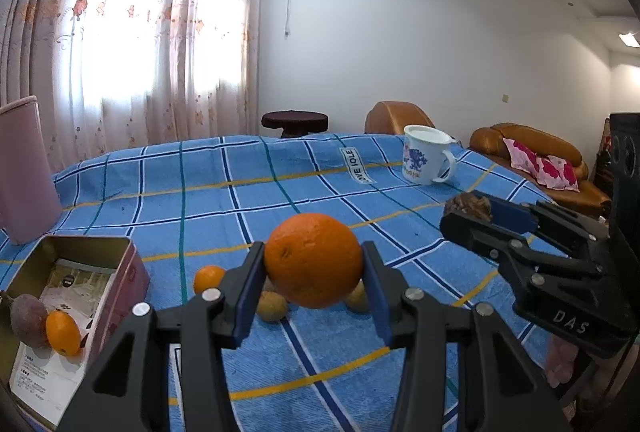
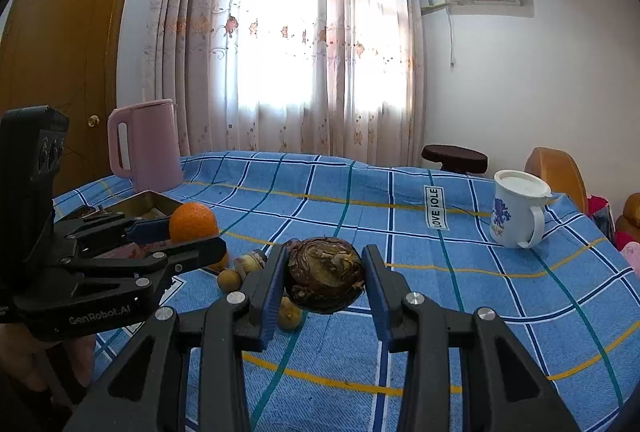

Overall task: Organize fruits
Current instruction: 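Lift both fruits, carry them over the tin and release them inside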

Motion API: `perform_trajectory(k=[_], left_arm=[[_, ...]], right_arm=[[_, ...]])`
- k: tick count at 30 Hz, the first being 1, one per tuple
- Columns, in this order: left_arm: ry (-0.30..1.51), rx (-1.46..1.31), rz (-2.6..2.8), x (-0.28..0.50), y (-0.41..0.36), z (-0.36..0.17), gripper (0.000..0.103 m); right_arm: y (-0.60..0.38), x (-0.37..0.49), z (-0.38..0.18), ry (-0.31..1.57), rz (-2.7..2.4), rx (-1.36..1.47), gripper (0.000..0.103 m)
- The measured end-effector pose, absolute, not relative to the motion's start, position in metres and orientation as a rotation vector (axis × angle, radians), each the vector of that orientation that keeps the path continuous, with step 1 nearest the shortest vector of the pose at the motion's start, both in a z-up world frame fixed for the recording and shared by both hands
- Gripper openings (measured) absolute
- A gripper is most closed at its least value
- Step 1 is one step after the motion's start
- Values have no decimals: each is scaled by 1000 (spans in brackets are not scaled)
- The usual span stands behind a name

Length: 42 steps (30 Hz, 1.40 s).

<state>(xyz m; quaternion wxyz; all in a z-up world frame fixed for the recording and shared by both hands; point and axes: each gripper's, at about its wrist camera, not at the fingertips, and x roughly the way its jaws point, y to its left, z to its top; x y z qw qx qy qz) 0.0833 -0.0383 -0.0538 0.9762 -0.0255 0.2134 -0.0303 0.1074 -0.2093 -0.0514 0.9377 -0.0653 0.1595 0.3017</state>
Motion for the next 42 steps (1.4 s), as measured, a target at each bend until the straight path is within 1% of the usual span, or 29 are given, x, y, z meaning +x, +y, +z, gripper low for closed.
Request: perform_trajectory(k=[20,31,42], left_arm=[[356,-31,-28,70,-32,-49,49],[366,-72,8,63,-6,-49,49],[386,-129,48,49,33,-49,49]], right_arm=[[-204,89,-46,245,621,-161,40],[-181,91,-46,265,651,-171,40],[-134,91,-36,270,749,-196,40]])
